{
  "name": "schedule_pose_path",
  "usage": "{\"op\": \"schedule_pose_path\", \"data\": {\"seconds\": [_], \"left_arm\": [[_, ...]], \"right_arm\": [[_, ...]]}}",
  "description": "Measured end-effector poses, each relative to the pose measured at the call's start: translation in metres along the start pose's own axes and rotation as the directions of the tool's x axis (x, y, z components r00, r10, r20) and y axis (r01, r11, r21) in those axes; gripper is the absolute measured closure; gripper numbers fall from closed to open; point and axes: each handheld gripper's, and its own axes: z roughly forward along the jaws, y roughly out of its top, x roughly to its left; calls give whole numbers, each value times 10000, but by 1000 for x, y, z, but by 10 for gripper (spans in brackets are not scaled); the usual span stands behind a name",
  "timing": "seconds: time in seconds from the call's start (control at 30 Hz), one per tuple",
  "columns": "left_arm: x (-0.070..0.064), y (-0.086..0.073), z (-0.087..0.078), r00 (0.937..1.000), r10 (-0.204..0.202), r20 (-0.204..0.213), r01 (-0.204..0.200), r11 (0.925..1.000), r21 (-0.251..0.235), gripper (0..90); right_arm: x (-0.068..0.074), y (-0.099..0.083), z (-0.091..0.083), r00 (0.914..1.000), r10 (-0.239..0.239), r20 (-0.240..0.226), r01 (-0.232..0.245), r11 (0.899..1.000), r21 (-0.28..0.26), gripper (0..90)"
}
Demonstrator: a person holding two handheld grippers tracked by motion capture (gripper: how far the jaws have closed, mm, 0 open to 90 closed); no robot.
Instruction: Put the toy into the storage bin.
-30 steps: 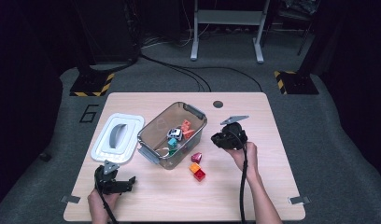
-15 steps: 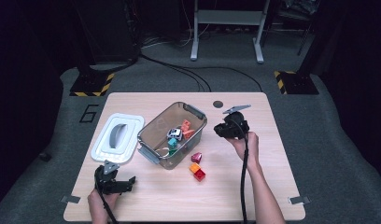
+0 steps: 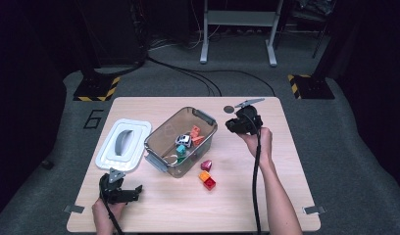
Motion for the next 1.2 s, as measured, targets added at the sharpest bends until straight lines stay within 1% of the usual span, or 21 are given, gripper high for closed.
{"op": "schedule_pose_path", "data": {"seconds": [0.1, 0.17, 0.23, 0.3, 0.37, 0.47, 0.53, 0.57, 0.6, 0.63, 0.67, 0.7, 0.8, 0.83, 0.9, 0.97, 1.0, 1.07, 1.1, 1.13, 1.2], "left_arm": [[0, 0, 0, 10000, 0, 1, 0, 10000, 0, 1], [0, 0, 0, 10000, 1, 5, -1, 10000, 6, 1], [0, 0, 0, 10000, -13, -12, 13, 10000, -48, 1], [0, 0, 0, 10000, -8, -36, 8, 10000, -34, 1], [0, 0, 0, 10000, -2, 2, 2, 10000, 1, 1], [0, 0, 0, 10000, -1, 2, 1, 10000, -1, 1], [0, 0, 0, 10000, 2, 0, -2, 10000, 1, 1], [0, 0, 1, 10000, -16, -45, 16, 10000, -79, 1], [0, 0, 0, 10000, 4, 4, -4, 10000, 6, 1], [0, 0, 0, 10000, 4, 4, -4, 10000, 6, 1], [0, 0, 0, 10000, 5, 0, -5, 10000, 3, 1], [0, 0, 0, 10000, -1, 2, 1, 10000, 0, 1], [0, 0, 0, 10000, 1, 1, -1, 10000, 3, 1], [0, 0, 0, 10000, -9, -34, 9, 10000, -37, 1], [0, 0, 0, 10000, -13, -11, 13, 10000, -41, 1], [0, 0, 0, 10000, -6, -11, 6, 10000, -16, 1], [0, 0, 0, 10000, 0, 2, 0, 10000, 0, 1], [0, 0, 0, 10000, -15, -10, 15, 10000, -44, 1], [0, 0, 0, 10000, 2, -11, -2, 10000, -12, 1], [0, 0, 0, 10000, 1, 4, -1, 10000, 6, 1], [0, 0, 1, 10000, -24, -44, 24, 10000, -82, 1]], "right_arm": [[1, 5, -2, 10000, 28, -12, -28, 10000, -14, 589], [2, 13, -5, 9999, -115, 93, 117, 9998, -150, 589], [3, 15, -6, 9999, -110, 51, 111, 9998, -138, 589], [7, 22, -8, 9998, -210, 18, 211, 9995, -229, 589], [8, 24, -8, 9996, -281, 25, 281, 9993, -236, 589], [16, 32, -9, 9991, -427, -31, 426, 9987, -271, 589], [17, 34, -9, 9986, -519, -74, 516, 9983, -281, 589], [19, 36, -9, 9986, -521, -94, 518, 9982, -313, 589], [23, 39, -8, 9975, -675, -206, 667, 9971, -360, 589], [23, 39, -8, 9975, -675, -206, 667, 9971, -360, 589], [26, 40, -8, 9974, -685, -230, 676, 9970, -374, 589], [28, 41, -8, 9964, -808, -257, 798, 9961, -363, 589], [35, 42, -6, 9954, -871, -390, 856, 9957, -367, 589], [36, 43, -6, 9938, -1020, -437, 1006, 9943, -351, 589], [42, 44, -3, 9929, -1018, -609, 999, 9945, -329, 589], [44, 45, -2, 9916, -1118, -646, 1099, 9934, -331, 589], [48, 45, -1, 9906, -1158, -724, 1138, 9930, -309, 589], [51, 46, 0, 9906, -1146, -750, 1128, 9932, -277, 589], [52, 46, 0, 9884, -1296, -796, 1278, 9914, -279, 589], [56, 46, 2, 9876, -1315, -863, 1296, 9912, -270, 589], [58, 47, 3, 9865, -1368, -902, 1348, 9905, -277, 589]]}}
